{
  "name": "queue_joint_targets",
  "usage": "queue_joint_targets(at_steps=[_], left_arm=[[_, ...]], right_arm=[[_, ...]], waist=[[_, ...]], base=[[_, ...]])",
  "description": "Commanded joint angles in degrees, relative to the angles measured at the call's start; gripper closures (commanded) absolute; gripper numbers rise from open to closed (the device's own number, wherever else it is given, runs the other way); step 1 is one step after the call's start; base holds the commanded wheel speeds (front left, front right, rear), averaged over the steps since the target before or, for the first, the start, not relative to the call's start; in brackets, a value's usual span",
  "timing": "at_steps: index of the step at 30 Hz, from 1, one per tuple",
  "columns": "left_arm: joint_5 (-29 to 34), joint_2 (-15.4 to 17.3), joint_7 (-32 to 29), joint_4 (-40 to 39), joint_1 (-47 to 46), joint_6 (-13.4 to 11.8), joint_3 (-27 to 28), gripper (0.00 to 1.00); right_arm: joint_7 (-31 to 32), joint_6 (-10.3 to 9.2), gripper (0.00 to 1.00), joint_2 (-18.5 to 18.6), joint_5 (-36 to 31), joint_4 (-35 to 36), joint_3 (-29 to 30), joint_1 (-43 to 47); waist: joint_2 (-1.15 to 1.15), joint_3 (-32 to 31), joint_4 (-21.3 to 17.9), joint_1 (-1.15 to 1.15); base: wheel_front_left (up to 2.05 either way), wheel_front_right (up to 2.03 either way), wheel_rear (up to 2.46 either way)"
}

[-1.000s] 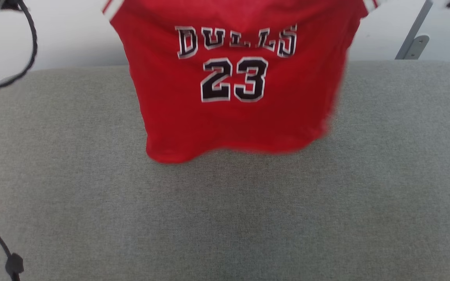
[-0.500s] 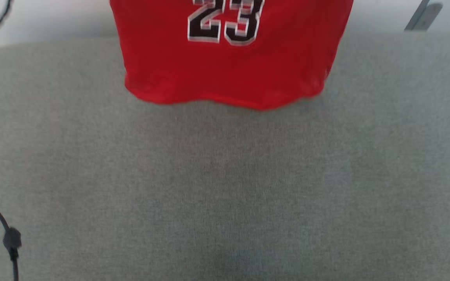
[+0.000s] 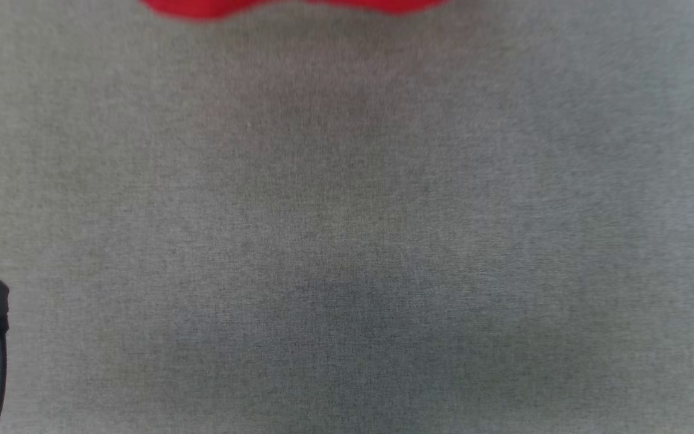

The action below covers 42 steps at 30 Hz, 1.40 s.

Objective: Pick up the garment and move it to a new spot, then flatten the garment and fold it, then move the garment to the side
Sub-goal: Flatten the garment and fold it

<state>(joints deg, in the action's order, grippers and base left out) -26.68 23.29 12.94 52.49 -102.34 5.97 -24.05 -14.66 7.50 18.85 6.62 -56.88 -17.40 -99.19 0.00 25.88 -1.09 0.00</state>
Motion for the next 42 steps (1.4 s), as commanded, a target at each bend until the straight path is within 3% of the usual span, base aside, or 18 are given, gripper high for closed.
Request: queue_joint_targets(at_steps=[1, 5, 11, 17, 22, 30, 35, 42], left_arm=[[0.54, -0.48, 0.92, 0.90, -1.13, 0.14, -0.01, 1.00], [1.13, -1.24, 1.93, 3.76, -0.50, 0.78, -1.14, 1.00], [-1.22, -2.79, -2.28, 9.97, 3.68, 1.46, -4.50, 1.00], [-8.07, -2.82, -14.31, 9.05, 12.10, 1.44, -10.23, 1.00], [-13.25, -1.13, -23.20, 5.35, 19.33, 1.45, -13.78, 1.00], [-21.06, 5.16, -34.50, -4.71, 34.41, 1.31, -16.43, 1.00], [-23.83, 9.59, -38.35, -15.15, 45.48, -2.06, -16.14, 1.00], [-28.08, 17.56, -42.80, -35.44, 62.50, -11.74, -15.03, 1.00]], right_arm=[[-0.50, -0.02, 1.00, -0.56, -2.34, 0.14, 1.07, -0.40], [-0.57, -0.02, 1.00, -2.31, -5.62, 1.24, 3.58, 2.37], [-0.60, -0.02, 1.00, -3.40, -5.36, -0.89, 0.15, 7.88], [2.68, -0.02, 1.00, -4.36, 3.66, -3.18, -6.34, 15.16], [7.25, -0.02, 1.00, -2.54, 12.08, 0.30, -10.56, 21.48], [19.67, -0.02, 1.00, 4.66, 29.27, 15.01, -14.12, 37.03], [27.62, -0.02, 1.00, 8.64, 34.54, 24.24, -12.74, 48.04], [36.77, -0.02, 1.00, 12.19, 36.69, 35.13, -7.63, 63.39]], waist=[[0.00, 2.37, 0.34, 0.00], [0.00, 3.61, 1.23, 0.00], [0.00, 2.87, 2.50, 0.00], [0.00, 0.56, 3.73, 0.00], [0.00, -1.31, 4.25, 0.00], [0.00, -4.52, 4.31, 0.00], [0.00, -5.86, 4.22, 0.00], [0.00, -7.42, 3.90, 0.00]], base=[[0.00, 0.00, 0.00], [0.00, 0.00, 0.00], [0.00, 0.00, 0.00], [0.00, 0.00, 0.00], [0.00, 0.00, 0.00], [0.00, 0.00, 0.00], [0.00, 0.00, 0.00], [0.00, 0.00, 0.00]])
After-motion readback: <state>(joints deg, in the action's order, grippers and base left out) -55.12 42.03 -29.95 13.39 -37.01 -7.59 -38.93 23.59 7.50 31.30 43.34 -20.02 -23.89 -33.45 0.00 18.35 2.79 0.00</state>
